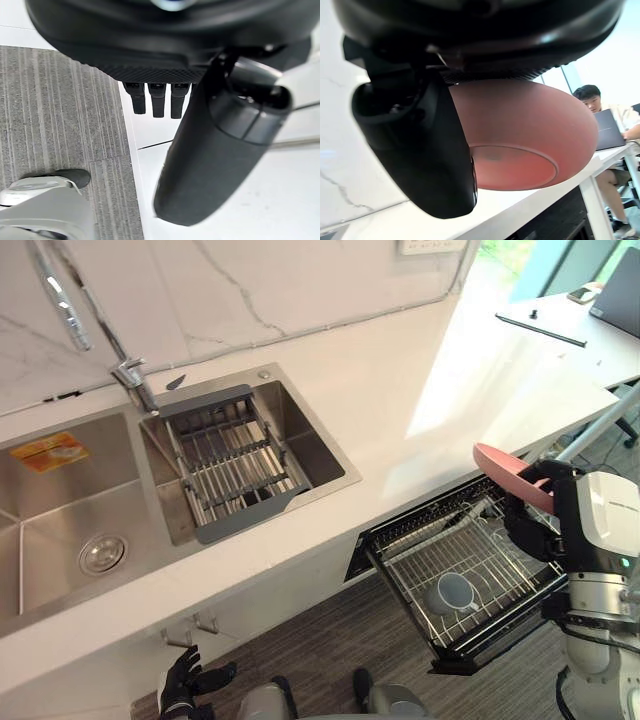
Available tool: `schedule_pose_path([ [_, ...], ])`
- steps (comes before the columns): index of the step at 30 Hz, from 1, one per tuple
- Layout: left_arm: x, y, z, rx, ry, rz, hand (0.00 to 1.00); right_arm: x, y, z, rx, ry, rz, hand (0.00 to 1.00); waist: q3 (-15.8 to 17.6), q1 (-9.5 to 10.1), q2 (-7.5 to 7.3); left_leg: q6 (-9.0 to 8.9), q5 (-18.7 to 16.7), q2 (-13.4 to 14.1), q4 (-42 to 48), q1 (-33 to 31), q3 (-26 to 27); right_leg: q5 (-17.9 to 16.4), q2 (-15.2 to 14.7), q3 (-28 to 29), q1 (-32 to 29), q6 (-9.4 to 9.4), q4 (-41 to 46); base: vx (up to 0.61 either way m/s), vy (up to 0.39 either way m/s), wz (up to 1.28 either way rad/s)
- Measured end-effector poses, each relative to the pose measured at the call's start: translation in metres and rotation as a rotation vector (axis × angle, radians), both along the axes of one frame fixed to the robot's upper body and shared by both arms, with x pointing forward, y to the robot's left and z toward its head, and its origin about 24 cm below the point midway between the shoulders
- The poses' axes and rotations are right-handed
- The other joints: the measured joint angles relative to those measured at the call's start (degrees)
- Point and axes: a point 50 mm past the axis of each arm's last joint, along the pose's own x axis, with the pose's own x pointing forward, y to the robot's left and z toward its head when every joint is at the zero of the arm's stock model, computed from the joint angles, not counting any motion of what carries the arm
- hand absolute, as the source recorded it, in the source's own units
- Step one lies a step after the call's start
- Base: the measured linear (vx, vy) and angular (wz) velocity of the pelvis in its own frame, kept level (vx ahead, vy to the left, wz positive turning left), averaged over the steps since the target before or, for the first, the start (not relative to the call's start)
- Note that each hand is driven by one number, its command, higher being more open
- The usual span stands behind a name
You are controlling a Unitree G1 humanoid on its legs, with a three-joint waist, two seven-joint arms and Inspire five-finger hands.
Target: Walk over to the sink, pick up the cup, carry it to the dishwasher, place the cup inside the dishwasher, then close the dishwasher door
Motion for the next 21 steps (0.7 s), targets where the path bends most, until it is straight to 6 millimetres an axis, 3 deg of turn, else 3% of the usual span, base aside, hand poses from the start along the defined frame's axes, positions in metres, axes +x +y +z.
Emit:
schedule_pose_path([
  [8, -0.005, -0.007, -0.003, -0.012, 0.02, -0.032, 0.9, -0.008, -0.014, -0.02, 0.043, 0.073, -0.074, 0.3, -0.7, -0.51, 0.86, 0.22, 0.12, -1.35, -2.12, 1.28, -0.25, 0.33, -1.06, 0.24, 0.65, 0.55, -1.15, 0.0, 0.025, 0.0],
  [10, -0.006, -0.01, -0.004, -0.019, 0.027, -0.047, 0.9, -0.008, -0.018, -0.028, 0.065, 0.099, -0.093, 0.3, -0.96, -0.8, 1.7, 0.43, 0.26, -1.74, -2.57, 1.09, -0.05, 0.38, -1.16, 0.56, -0.02, 0.65, -1.05, -0.03, 0.013, -0.06],
  [14, 0.003, -0.022, -0.005, -0.046, 0.002, -0.066, 0.9, -0.008, -0.033, -0.045, 0.144, 0.144, -0.165, 0.3, 0.64, -1.41, 4.95, 1.27, 1.3, -2.75, -3.23, -1.29, 1.05, 0.65, -1.9, 1.93, -4.24, 1.27, 0.87, -0.04, 0.034, -0.14],
  [21, 0.019, -0.027, -0.002, -0.056, -0.049, -0.07, 0.9, 0.005, -0.042, -0.049, 0.241, 0.11, -0.217, 0.3, 4.01, -1.28, 6.77, 1.67, 2.28, -2.96, -3.69, -3.51, 3.24, 0.55, -1.89, 4.28, -9.03, 1.75, 3.78, -0.03, 0.008, -0.16],
])
